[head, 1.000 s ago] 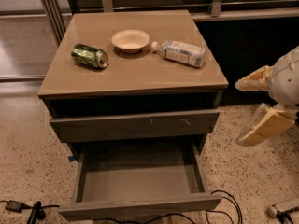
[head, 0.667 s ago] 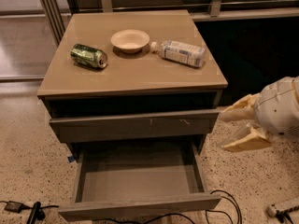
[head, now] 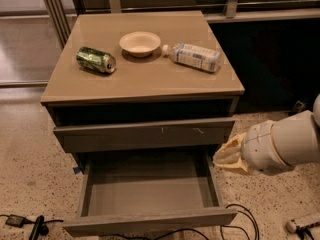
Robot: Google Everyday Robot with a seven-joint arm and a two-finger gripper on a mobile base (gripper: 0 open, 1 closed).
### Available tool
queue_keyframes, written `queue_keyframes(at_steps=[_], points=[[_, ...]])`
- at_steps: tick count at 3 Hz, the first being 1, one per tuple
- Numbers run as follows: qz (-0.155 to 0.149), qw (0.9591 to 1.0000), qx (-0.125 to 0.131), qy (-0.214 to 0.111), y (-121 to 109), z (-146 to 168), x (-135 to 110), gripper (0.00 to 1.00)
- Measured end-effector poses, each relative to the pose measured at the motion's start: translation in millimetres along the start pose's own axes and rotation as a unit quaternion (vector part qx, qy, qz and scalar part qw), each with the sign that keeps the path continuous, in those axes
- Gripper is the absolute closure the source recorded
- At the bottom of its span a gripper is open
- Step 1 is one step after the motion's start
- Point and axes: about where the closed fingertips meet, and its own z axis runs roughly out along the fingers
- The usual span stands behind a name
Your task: Close middle drawer
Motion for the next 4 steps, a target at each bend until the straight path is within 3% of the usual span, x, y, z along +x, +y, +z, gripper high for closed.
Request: queue_keyframes(at_steps=[2,3,4], points=[[-0.003,0.9999,0.008,0.009,2,6,0,1.00],[0.009,0.9993,-0.007,0.034,18,50,13,1.00],[0.035,0.9982,-0.012,0.046,35,97,42,1.00]])
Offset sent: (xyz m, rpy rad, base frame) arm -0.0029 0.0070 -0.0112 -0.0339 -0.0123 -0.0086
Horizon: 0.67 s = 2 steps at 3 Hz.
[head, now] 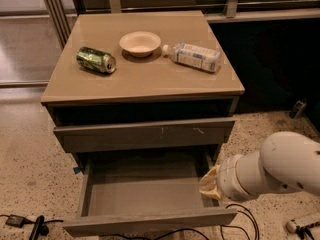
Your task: Close middle drawer
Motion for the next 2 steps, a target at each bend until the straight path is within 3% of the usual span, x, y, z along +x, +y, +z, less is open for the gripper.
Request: queue_keyframes(at_steps=[2], points=[[0.028,0.9995,-0.001,-0.013,21,66,54,1.00]])
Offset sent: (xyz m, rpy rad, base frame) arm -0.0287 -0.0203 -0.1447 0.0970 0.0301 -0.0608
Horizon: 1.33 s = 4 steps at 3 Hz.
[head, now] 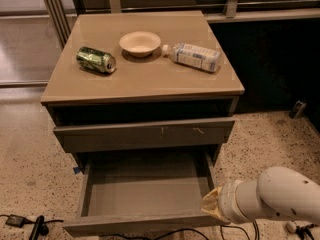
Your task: Close middle drawer
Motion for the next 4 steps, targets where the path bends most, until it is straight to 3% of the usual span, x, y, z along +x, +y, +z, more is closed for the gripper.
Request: queue_keyframes(at_steps=[1,2,3,4], points=[[0.008,0.9998,-0.008,-0.014,9,24,20,1.00],[0.010,0.9998,-0.011,-0.017,11,29,23,1.00],[0.012,0.9997,-0.017,-0.010,14,39,27,1.00],[0.016,0.9993,-0.033,0.000,23,72,37,1.00]])
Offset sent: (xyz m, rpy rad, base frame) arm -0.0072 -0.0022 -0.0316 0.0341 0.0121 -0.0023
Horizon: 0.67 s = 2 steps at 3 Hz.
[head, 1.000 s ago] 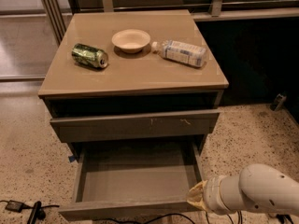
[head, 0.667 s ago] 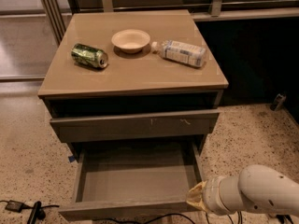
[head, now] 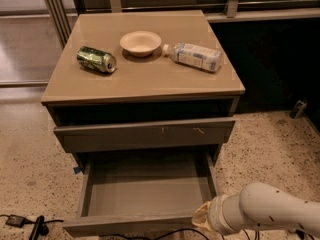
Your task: Close middle drawer
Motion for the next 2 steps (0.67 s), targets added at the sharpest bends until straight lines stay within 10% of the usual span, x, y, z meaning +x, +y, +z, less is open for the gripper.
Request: queue_keyframes(at_steps=[2], points=[[0.014,0.9996,-0.024,0.001,12,57,17,1.00]])
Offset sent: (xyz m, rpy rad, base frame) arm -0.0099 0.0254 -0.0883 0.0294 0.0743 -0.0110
